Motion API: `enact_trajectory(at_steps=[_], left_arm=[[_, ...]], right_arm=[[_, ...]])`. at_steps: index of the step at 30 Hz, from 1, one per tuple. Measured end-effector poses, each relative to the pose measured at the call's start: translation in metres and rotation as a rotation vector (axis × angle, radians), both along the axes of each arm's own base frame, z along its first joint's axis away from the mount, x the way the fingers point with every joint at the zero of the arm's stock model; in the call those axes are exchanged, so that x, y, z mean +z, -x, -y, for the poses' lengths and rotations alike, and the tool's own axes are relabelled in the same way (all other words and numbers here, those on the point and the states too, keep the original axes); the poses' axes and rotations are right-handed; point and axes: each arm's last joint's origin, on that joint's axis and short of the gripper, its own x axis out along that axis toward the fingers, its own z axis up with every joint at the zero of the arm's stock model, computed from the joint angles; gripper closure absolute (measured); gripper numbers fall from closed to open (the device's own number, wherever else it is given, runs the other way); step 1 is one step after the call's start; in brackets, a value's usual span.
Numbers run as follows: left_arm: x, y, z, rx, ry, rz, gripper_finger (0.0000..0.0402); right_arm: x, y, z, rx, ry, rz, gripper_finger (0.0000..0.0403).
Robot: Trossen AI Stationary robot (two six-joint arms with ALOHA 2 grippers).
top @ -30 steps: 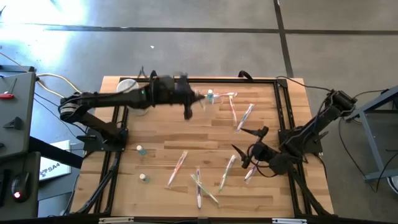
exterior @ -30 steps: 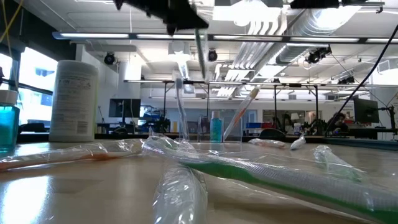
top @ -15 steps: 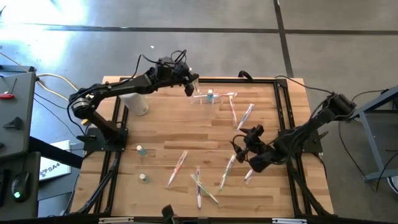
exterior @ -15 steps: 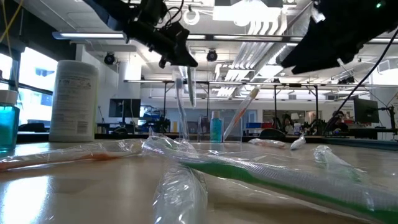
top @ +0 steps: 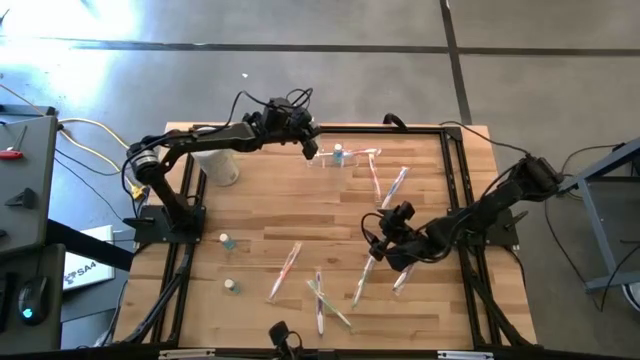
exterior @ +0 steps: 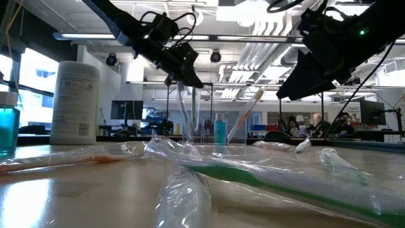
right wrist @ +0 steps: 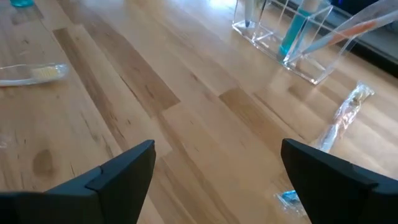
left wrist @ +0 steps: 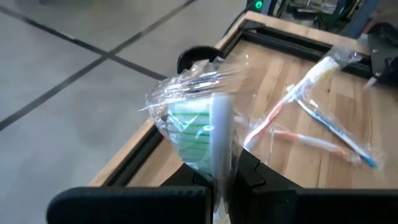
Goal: Pick & Place toothbrushing station
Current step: Put the top right green toothbrush into the transparent organizer
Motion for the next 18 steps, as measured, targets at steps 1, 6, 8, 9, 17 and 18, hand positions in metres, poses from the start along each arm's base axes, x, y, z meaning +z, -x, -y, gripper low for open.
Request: enact_trajectory(at_steps=[1, 6, 8, 9, 17, 18], left_arm=[[-0.0019, -0.0008, -0.0005, -0.003, 0.004, -0.003, 0.0396], [-0.0081, -0.0019, -0.0037, -0.005, 0.034, -0.007, 0.0396], [-0.0095, -0.0023, -0.0044, -0.002, 0.038, -0.01, 0.0392], [-0.0097, -0.0018, -0.0049, 0.003, 0.039, -0.012, 0.0388], [-0.0111, -0.0009, -0.0057, 0.023, 0.082, -0.004, 0.0374], [-0.0111, -0.0009, -0.0057, 0.023, 0.083, -0.003, 0.0373]], right_arm=[[-0.0003, -0.0007, 0.0011, -0.002, -0.005, -0.002, 0.0063], [-0.0008, -0.002, 0.0039, -0.002, -0.023, -0.013, 0.0062], [-0.0008, -0.002, 0.0038, 0.002, -0.024, -0.016, 0.0063], [-0.0009, -0.002, 0.0037, 0.005, -0.024, -0.018, 0.0063], [-0.0011, -0.0019, 0.0034, 0.018, -0.019, -0.029, 0.0062], [-0.0011, -0.0019, 0.0033, 0.021, -0.017, -0.032, 0.0062]])
